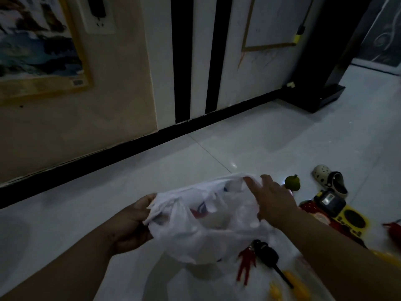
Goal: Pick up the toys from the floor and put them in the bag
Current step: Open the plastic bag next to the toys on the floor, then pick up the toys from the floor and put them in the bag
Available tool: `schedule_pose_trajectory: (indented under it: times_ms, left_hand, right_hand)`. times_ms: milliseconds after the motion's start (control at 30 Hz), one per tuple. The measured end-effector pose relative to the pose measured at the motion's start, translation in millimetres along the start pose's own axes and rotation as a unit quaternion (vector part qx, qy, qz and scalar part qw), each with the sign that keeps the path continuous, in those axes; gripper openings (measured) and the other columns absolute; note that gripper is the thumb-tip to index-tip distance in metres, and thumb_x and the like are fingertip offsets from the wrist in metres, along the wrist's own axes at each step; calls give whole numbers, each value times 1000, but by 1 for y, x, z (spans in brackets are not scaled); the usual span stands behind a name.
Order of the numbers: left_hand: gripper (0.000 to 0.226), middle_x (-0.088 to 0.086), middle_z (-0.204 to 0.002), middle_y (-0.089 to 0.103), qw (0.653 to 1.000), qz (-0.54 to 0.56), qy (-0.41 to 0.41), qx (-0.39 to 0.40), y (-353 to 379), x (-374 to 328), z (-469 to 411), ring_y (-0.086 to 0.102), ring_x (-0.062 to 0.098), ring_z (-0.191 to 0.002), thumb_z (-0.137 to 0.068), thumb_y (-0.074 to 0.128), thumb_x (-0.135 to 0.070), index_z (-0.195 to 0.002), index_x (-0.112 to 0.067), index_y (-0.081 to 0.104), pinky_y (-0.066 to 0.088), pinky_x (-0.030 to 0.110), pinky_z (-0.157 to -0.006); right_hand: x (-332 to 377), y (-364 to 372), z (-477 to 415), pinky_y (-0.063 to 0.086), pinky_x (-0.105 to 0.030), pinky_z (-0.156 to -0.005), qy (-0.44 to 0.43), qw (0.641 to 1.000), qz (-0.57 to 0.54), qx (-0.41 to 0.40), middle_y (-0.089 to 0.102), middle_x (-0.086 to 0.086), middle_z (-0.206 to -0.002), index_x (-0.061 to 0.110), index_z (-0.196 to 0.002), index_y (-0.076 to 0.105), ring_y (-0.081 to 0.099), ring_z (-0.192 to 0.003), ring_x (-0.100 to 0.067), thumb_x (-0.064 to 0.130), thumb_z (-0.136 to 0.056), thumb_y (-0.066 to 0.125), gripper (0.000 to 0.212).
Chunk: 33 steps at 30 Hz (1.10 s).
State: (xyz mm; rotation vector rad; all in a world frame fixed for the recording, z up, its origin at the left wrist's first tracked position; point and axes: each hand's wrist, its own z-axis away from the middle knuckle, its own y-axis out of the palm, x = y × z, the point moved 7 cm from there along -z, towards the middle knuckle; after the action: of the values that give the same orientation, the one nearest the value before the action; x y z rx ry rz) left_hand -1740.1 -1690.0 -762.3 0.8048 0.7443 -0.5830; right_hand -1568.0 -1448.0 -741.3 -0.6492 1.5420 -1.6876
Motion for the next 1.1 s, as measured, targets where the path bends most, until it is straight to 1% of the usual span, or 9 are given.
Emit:
schedule_pose_trajectory:
  times_ms: [133,200,300,367,533,667,900,1033,1100]
  left_hand:
    - [41,15,-82,68,996,9,42,-75,-10,-18,10,64,29,-73,-85,41,17,-93,-19,60,54,30,-50]
    - [27,14,-74,61,972,-202,63,-103,-10,-19,12,60,20,-57,-88,43,9,-76,-8,60,48,24,-46]
    - [23,5,-81,65,779,-609,63,-135,-8,-9,0,55,15,-66,-85,51,-25,-71,-17,67,43,24,-62]
    - [26,2,-104,66,678,-716,65,-155,-1,-7,-2,59,14,-80,-79,58,-38,-101,-32,70,45,22,-69]
    - [109,10,-132,26,598,-781,-39,-175,-13,9,4,57,28,-105,-52,80,-56,-141,-39,20,53,36,-85]
    - [119,8,-128,20,607,-771,-58,-186,-20,11,6,58,29,-102,-39,84,-59,-138,-40,21,55,37,-83]
    - [128,8,-127,18,711,-666,-2,-225,-18,3,2,57,26,-98,-40,88,-50,-141,-39,10,55,35,-82]
    - [129,14,-132,20,747,-625,20,-225,-7,3,-7,48,20,-86,-49,87,-41,-143,-38,-1,54,30,-78]
    - [126,15,-133,21,753,-618,22,-227,-2,5,-12,51,22,-90,-54,86,-39,-144,-36,-2,53,30,-77]
  right_hand:
    - [-14,7,8,47,-39,-94,10,1000,25,4,22,-15,-148,34,-149,5,44,-124,-29,28,-88,55,78]
    - [-17,9,12,46,-37,-93,11,1000,20,5,23,-14,-149,34,-149,6,45,-124,-28,26,-91,52,75]
    - [-19,10,13,48,-32,-86,26,1000,-11,-3,29,-11,-144,37,-148,10,49,-119,-24,35,-87,59,78]
    - [-17,11,14,49,-33,-86,35,999,-26,7,30,-10,-142,38,-147,11,50,-119,-25,46,-80,66,87]
    - [-6,12,12,47,-44,-93,28,999,3,45,25,-12,-143,36,-148,5,47,-122,-32,47,-60,83,118]
    - [4,13,-3,48,-46,-93,8,998,33,52,14,-15,-149,34,-146,-1,47,-123,-34,43,-56,86,126]
    - [27,-3,-43,22,-57,-110,-54,996,61,-25,-39,-13,-147,39,-145,-16,12,-141,-41,43,-65,81,125]
    - [51,-27,-14,19,-67,-107,-105,967,3,-231,3,-14,-157,35,-141,33,19,-142,-40,39,-71,75,82]
    - [73,-12,6,20,-68,-109,-182,960,-48,-206,26,-6,-155,37,-139,35,21,-143,-31,32,-76,65,70]
